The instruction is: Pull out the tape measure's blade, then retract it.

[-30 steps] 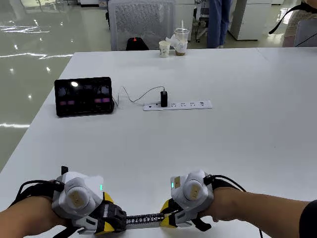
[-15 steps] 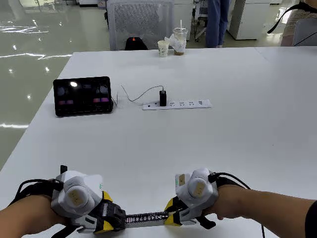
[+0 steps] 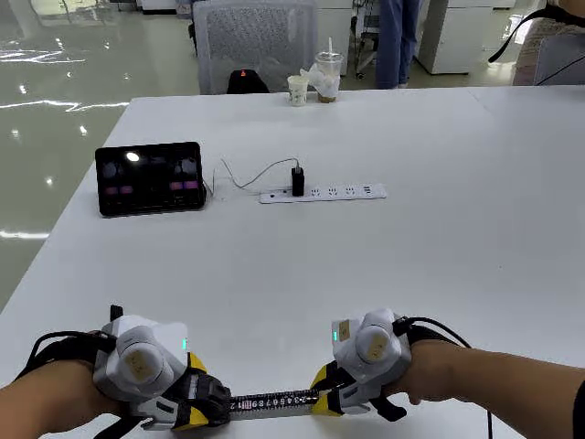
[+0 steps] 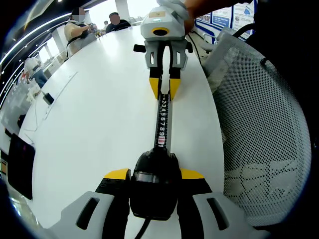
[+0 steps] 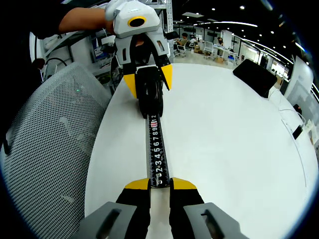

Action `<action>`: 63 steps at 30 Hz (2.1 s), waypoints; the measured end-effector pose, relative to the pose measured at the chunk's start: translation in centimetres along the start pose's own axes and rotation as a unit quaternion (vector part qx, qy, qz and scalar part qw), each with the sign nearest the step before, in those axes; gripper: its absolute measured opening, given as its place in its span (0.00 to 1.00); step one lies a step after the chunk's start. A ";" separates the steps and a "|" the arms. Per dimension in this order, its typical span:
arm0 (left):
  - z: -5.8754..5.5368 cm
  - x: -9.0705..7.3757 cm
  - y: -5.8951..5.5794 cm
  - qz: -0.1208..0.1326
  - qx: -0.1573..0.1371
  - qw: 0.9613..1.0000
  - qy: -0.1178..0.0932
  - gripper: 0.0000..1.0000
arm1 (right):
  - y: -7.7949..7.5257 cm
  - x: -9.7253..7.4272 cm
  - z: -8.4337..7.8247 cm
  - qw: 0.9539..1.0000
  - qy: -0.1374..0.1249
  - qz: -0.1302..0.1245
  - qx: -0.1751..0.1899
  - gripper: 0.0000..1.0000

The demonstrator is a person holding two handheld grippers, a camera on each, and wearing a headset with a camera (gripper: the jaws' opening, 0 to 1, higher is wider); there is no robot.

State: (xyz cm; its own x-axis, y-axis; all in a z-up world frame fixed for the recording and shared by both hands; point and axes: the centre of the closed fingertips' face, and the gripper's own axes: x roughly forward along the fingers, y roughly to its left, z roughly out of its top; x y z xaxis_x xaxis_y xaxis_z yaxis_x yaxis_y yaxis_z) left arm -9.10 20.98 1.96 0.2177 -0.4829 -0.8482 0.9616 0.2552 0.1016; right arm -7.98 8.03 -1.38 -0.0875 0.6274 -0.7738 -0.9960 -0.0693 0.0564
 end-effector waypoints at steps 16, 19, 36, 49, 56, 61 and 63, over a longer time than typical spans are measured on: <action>0.1 -0.1 0.0 0.001 -0.001 1.000 0.000 0.30 | -0.1 -0.7 -0.8 1.000 0.000 -0.002 0.002 0.10; 0.1 -0.1 0.0 0.002 -0.002 1.000 0.000 0.30 | -0.2 -0.9 -1.0 1.000 0.001 -0.003 0.002 0.10; 0.1 -0.1 0.1 0.002 -0.001 1.000 0.001 0.30 | -0.3 -2.1 -2.1 1.000 0.004 -0.006 0.007 0.10; 0.0 -0.1 0.1 0.003 -0.001 1.000 0.003 0.30 | -0.4 -2.7 -3.1 1.000 0.004 -0.008 0.012 0.10; 0.0 -0.1 0.1 0.003 0.000 1.000 0.003 0.30 | -0.5 -3.0 -3.5 1.000 0.004 -0.009 0.015 0.10; 0.1 -0.1 0.1 0.004 0.000 1.000 0.003 0.30 | -0.6 -3.2 -3.8 1.000 0.004 -0.009 0.015 0.10; 0.0 -0.1 0.1 0.004 -0.001 1.000 0.003 0.30 | -0.6 -3.3 -3.9 1.000 0.005 -0.008 0.014 0.10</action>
State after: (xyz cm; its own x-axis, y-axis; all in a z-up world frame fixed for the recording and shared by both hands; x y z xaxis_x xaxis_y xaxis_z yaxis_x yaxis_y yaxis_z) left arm -9.02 21.01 2.05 0.2250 -0.4748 -0.8509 0.9594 0.2605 0.1083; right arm -7.06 3.01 -1.30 -0.0706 0.6209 -0.7807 -0.9975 -0.0362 0.0614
